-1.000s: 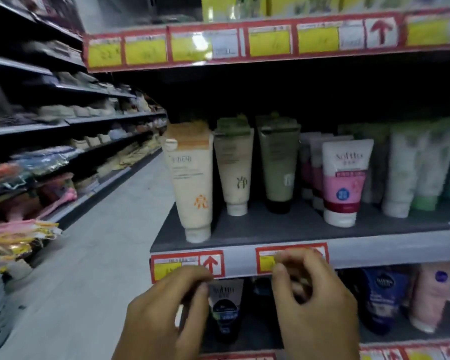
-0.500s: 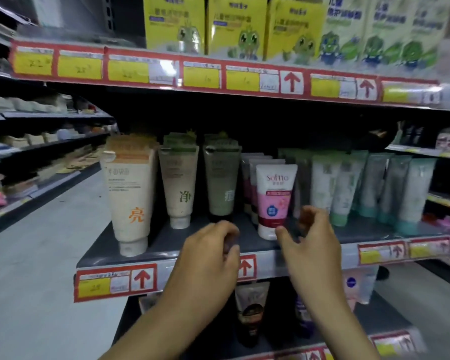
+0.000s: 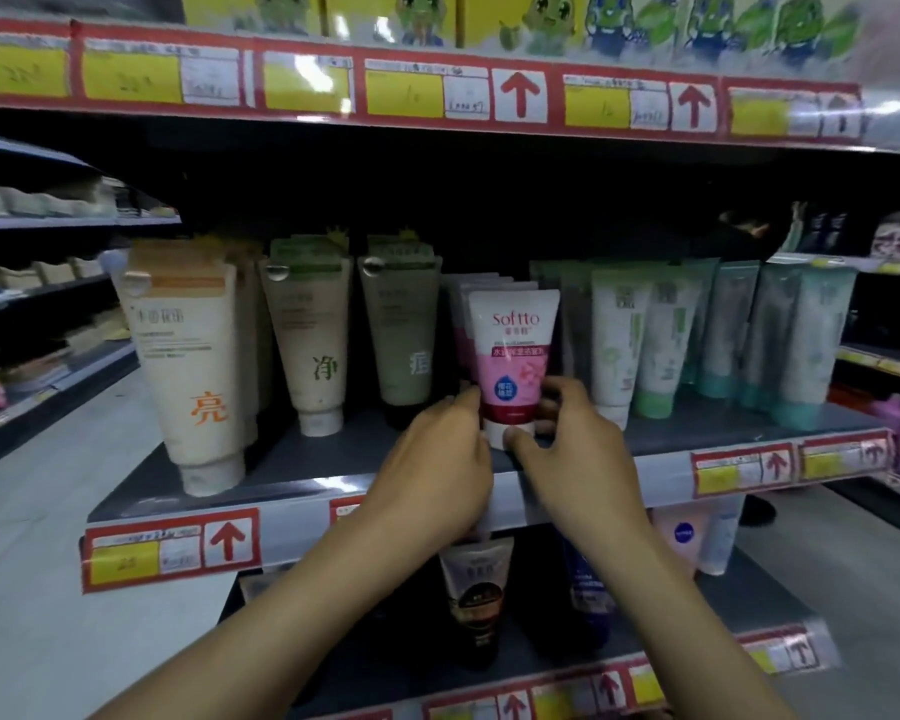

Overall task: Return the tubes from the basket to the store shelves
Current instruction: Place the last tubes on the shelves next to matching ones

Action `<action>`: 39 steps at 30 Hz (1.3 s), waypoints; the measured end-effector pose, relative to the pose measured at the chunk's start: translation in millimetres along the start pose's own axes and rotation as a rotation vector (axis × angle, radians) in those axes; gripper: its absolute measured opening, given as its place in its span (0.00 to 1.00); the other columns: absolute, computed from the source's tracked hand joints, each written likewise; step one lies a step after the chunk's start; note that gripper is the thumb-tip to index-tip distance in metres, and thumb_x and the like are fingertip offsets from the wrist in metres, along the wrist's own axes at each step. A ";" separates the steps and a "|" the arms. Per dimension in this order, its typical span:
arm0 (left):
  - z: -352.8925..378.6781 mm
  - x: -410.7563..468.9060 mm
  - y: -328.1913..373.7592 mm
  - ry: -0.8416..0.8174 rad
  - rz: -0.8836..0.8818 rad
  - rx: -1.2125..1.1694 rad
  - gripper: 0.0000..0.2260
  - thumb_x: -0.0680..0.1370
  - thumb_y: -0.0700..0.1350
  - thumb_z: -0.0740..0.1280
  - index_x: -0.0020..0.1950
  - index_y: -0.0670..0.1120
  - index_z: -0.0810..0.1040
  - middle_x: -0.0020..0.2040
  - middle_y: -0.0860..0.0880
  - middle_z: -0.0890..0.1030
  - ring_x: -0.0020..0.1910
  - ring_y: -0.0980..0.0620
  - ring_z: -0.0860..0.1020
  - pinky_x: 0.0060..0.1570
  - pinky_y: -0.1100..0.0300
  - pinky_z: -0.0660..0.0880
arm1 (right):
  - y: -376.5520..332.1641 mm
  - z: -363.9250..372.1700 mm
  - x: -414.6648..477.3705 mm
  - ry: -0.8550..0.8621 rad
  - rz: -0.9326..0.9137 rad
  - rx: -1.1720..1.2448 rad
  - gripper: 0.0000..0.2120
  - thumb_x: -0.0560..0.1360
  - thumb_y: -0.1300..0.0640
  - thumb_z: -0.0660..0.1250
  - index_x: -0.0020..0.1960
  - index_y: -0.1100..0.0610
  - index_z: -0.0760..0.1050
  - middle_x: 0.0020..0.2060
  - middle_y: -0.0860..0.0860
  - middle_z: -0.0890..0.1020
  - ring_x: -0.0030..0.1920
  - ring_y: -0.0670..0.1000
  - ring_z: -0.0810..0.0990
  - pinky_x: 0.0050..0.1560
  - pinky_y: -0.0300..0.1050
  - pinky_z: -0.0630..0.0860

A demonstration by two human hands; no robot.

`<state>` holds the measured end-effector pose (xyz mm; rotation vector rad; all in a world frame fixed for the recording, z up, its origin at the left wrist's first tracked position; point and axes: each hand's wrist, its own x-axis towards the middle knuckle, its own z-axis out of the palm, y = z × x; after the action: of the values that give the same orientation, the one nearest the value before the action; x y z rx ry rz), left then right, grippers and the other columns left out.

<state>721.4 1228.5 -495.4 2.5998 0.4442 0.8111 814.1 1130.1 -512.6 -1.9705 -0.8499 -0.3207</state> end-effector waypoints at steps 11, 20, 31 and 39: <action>3.6 -7.0 4.3 0.025 -0.062 0.060 0.16 0.80 0.41 0.61 0.68 0.44 0.73 0.65 0.45 0.80 0.67 0.43 0.75 0.64 0.52 0.72 | 9.7 -2.6 5.5 -0.034 -0.048 0.018 0.23 0.71 0.51 0.71 0.62 0.56 0.69 0.53 0.52 0.83 0.53 0.54 0.81 0.54 0.53 0.78; 24.7 -133.3 -12.8 0.350 0.022 -0.275 0.09 0.76 0.38 0.60 0.49 0.46 0.79 0.41 0.54 0.81 0.42 0.56 0.80 0.44 0.57 0.77 | 26.9 40.1 -65.9 0.550 -0.358 0.390 0.10 0.71 0.70 0.63 0.51 0.63 0.68 0.43 0.56 0.69 0.42 0.48 0.69 0.44 0.37 0.68; 129.4 -144.4 -71.9 -0.082 -0.566 -0.341 0.29 0.80 0.34 0.58 0.81 0.48 0.57 0.74 0.46 0.70 0.72 0.51 0.69 0.64 0.64 0.66 | 109.7 87.2 -141.3 -0.122 0.188 0.152 0.22 0.75 0.62 0.66 0.66 0.57 0.63 0.61 0.53 0.71 0.56 0.48 0.73 0.53 0.33 0.69; 144.2 -131.5 -71.6 -0.139 -0.530 -0.532 0.31 0.78 0.29 0.58 0.79 0.50 0.60 0.69 0.55 0.71 0.70 0.59 0.68 0.69 0.62 0.66 | 116.2 108.8 -130.6 -0.361 0.273 0.144 0.25 0.76 0.57 0.65 0.71 0.53 0.62 0.60 0.56 0.79 0.60 0.58 0.78 0.57 0.55 0.76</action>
<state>690.9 1201.0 -699.2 1.9038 0.7199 0.4763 785.8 1127.3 -716.5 -2.0063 -0.7869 0.2560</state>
